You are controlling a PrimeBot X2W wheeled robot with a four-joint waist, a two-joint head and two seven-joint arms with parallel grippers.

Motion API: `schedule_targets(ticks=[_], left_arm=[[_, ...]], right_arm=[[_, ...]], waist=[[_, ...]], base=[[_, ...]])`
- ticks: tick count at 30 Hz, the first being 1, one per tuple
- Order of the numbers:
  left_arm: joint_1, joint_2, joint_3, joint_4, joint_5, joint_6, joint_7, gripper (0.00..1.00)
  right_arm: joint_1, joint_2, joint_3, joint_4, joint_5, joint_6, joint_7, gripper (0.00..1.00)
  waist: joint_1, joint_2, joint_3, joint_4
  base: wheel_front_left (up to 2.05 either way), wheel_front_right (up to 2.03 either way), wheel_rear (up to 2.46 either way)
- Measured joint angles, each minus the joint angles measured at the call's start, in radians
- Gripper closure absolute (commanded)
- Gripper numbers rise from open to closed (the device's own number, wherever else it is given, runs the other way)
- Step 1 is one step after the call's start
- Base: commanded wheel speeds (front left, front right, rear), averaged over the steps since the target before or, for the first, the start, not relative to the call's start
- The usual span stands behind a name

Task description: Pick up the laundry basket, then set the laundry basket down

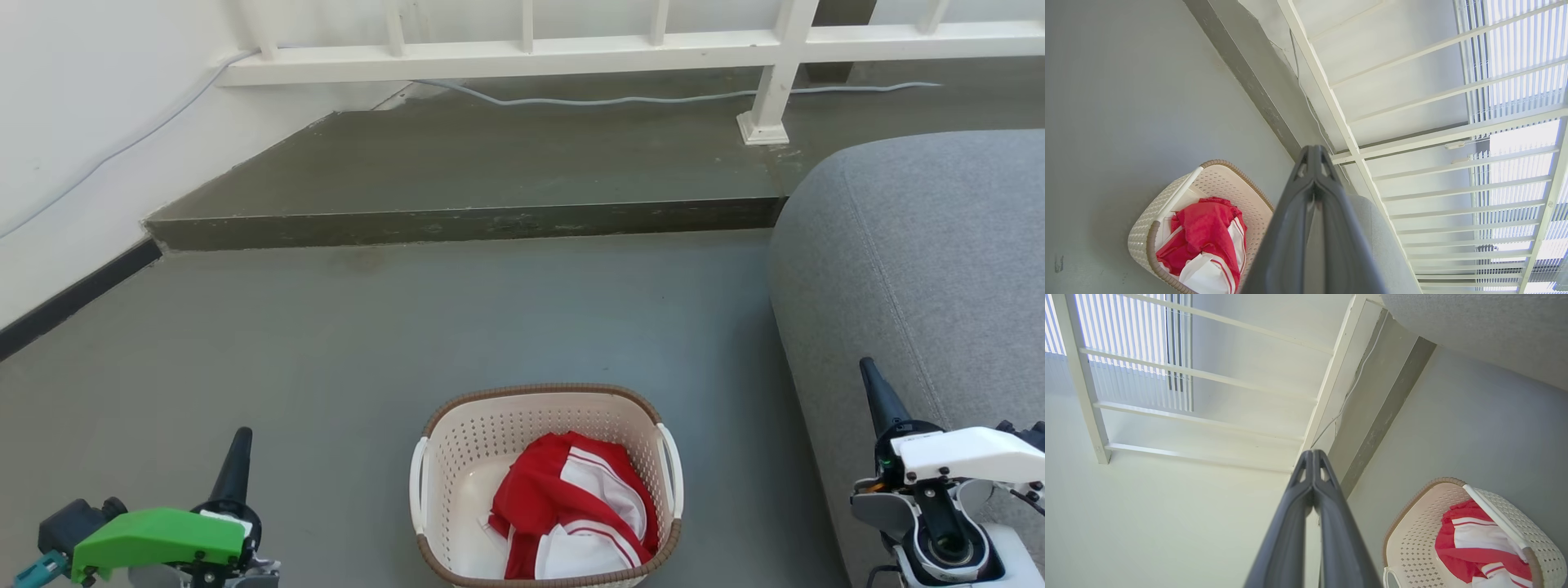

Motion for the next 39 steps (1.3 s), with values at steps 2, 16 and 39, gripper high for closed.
schedule_targets(ticks=[2,16,39], left_arm=[[-0.007,-0.001,0.011,0.002,-0.024,-0.002,0.008,1.00],[-0.036,-0.007,0.064,0.021,-0.197,-0.038,0.047,1.00],[-0.055,-0.017,0.103,0.040,-0.301,-0.059,0.072,1.00]], right_arm=[[0.000,0.001,-0.008,-0.001,0.025,0.007,0.006,1.00],[-0.020,0.010,-0.069,-0.011,0.196,0.034,0.055,1.00],[-0.022,0.025,-0.104,-0.018,0.299,0.044,0.081,1.00]], waist=[[0.0000,0.0000,0.000,0.001],[0.0000,0.0000,0.000,0.009],[0.0000,0.0000,0.000,0.013]], base=[[0.00,0.00,0.00],[0.00,0.00,0.00],[0.00,0.00,0.00]])
